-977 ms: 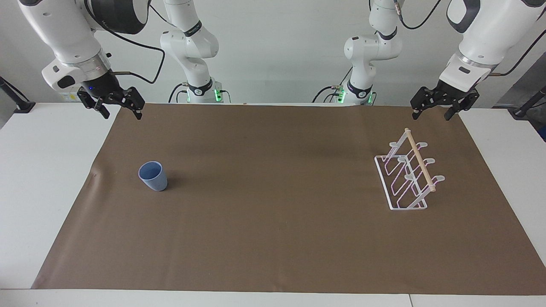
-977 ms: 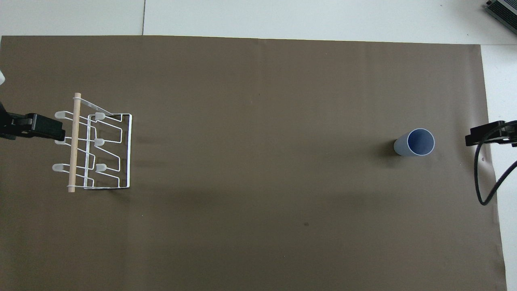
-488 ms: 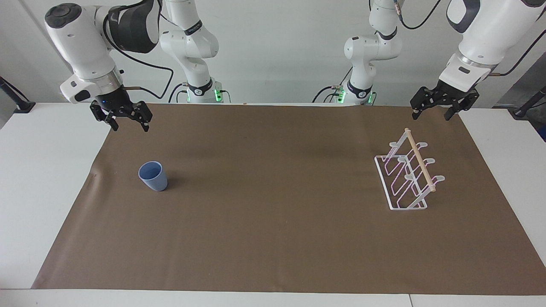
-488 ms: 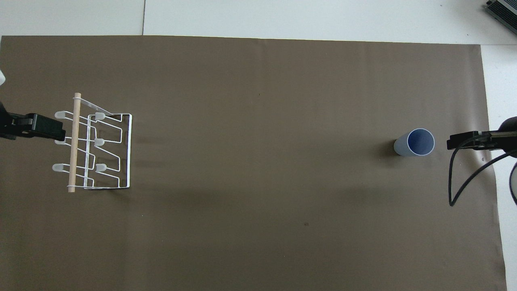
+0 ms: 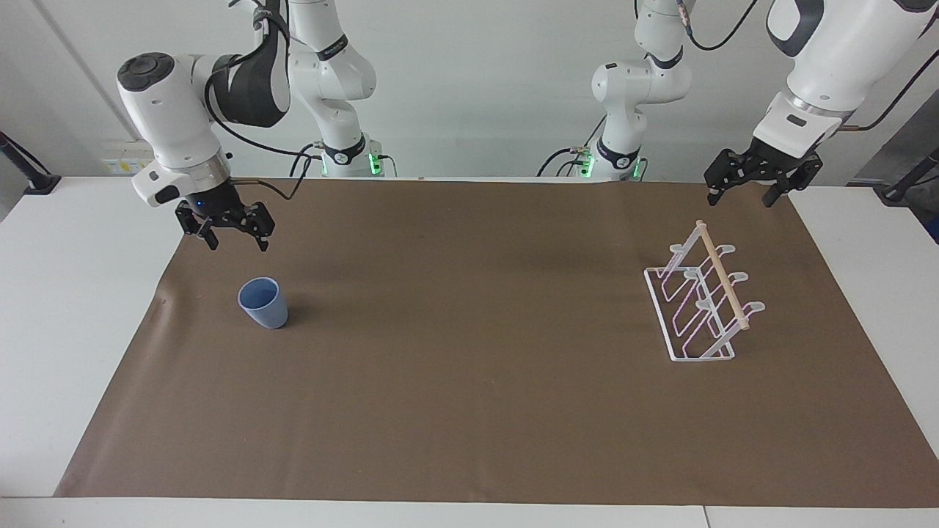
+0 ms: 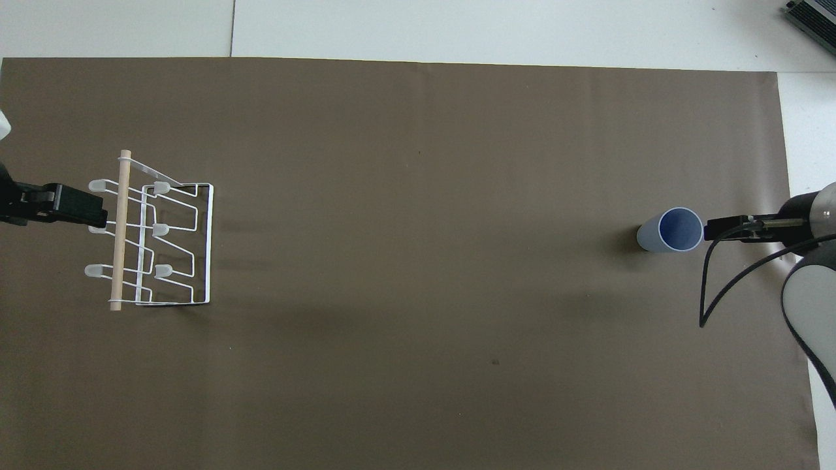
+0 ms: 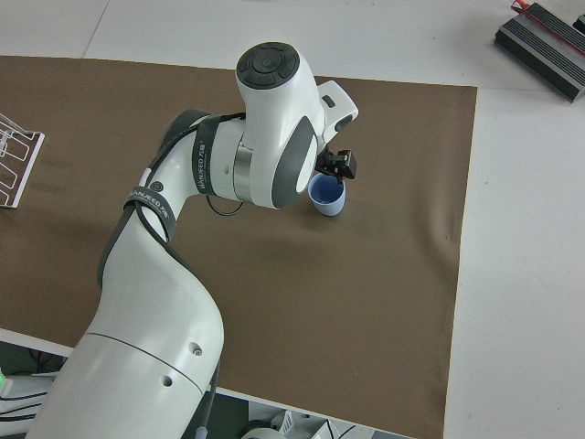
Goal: Hang cup on cup holder
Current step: 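Reach the right gripper to the light blue cup and grasp it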
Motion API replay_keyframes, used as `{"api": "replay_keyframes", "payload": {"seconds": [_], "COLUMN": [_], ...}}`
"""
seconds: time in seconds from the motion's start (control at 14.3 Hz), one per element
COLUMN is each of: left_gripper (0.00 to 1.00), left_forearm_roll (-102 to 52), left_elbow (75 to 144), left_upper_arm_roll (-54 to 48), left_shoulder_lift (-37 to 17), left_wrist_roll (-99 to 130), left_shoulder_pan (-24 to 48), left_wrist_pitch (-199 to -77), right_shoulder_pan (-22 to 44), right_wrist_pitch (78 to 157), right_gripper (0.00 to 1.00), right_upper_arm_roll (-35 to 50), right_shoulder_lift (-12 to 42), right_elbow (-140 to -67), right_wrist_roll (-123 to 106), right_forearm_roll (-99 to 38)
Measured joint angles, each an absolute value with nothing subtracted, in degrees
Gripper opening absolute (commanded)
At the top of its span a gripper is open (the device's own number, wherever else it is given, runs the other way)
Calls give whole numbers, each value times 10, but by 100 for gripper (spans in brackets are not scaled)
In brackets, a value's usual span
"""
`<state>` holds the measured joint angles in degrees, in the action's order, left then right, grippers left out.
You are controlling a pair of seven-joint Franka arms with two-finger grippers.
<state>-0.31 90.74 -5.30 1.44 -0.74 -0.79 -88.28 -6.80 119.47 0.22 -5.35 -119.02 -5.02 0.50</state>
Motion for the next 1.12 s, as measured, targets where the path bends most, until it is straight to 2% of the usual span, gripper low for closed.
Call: {"api": "replay_keyframes", "payload": {"seconds": [0.21, 0.63, 1.12], "left_gripper": [100, 100, 100], "left_forearm_roll": [-3, -3, -3], "left_elbow": [907, 907, 907], "left_upper_arm_roll": [-53, -53, -53], "left_shoulder_lift": [14, 14, 14], "left_wrist_roll": [-7, -7, -7], "left_shoulder_pan": [-8, -8, -8], "left_wrist_pitch": [-883, -883, -883], "right_shoulder_pan": [-65, -49, -48], "right_wrist_pitch": [1228, 1307, 1317], "right_gripper": [100, 100, 100], "right_upper_arm_roll": [2, 5, 8], "right_shoulder_lift": [-36, 20, 30], "right_elbow": [-1214, -1217, -1217], "right_wrist_roll": [-50, -50, -49], "right_forearm_roll": [5, 5, 5]}}
